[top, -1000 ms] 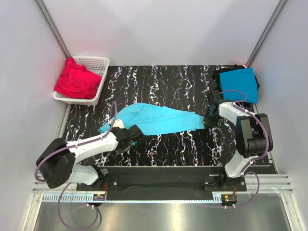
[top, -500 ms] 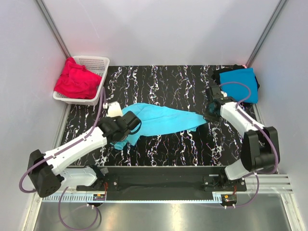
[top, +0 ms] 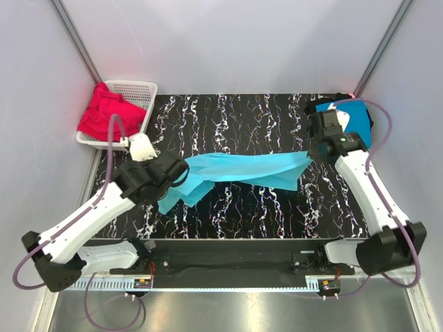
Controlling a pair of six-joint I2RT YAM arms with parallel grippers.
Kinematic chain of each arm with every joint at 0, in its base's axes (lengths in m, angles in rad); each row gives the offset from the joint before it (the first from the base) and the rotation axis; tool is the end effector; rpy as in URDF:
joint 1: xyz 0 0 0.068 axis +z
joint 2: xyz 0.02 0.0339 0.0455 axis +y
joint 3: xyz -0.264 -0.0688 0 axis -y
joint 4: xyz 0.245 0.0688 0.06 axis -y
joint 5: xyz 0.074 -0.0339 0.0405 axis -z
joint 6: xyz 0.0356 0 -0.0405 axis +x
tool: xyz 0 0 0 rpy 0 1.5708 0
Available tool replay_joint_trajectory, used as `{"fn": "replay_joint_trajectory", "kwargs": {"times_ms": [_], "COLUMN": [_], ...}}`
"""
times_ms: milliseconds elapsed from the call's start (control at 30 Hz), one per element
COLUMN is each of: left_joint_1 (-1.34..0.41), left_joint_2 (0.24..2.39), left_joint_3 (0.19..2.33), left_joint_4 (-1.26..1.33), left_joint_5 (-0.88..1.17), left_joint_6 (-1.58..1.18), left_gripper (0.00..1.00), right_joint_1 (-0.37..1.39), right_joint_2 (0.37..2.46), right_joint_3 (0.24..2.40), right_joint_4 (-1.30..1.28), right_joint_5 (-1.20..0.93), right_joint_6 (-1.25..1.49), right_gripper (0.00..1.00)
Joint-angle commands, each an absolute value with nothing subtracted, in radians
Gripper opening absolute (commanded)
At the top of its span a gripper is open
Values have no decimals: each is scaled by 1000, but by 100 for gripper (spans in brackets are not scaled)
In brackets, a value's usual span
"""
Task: Fold and stack the t-shirts
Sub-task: Flatten the tshirt out
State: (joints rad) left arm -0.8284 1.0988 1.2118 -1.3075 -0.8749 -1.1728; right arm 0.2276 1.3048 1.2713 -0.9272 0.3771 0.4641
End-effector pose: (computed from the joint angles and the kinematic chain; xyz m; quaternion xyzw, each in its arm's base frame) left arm 0.1366 -0.1084 0.3458 -0.2305 0.8631 0.0820 0.4418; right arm 0.2551 0.0456 0.3322 0.1664 0.9237 -0.0682 0.3382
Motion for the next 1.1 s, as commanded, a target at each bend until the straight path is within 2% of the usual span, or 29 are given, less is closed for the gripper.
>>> {"fn": "replay_joint_trajectory", "kwargs": {"times_ms": [0, 233, 633, 900, 1067], "left_joint_1": [-819, -821, -834, -836, -825], "left_joint_2": [1042, 983, 1003, 1057, 1190], "left_joint_3": [1314, 1393, 1660, 1848, 1934], "left_joint_4": [-1454, -1355, -1149, -955, -809], "left_joint_5": [-1000, -1025, -1121, -1101, -1177], "left_joint_6": [-1167, -997, -674, -346, -101], "left_gripper": [0, 0, 0, 0, 0], "right_joint_1": [236, 255, 285, 290, 291], "right_joint_2": [1210, 1073, 1014, 1072, 1187], "right_joint_3": [1374, 1479, 1634, 1796, 1887], "right_joint_4": [-1020, -1066, -1037, -1052, -987], "right_joint_5": [446, 443, 414, 388, 394], "right_joint_6": [442, 400, 270, 193, 134], "right_gripper": [0, 0, 0, 0, 0]}}
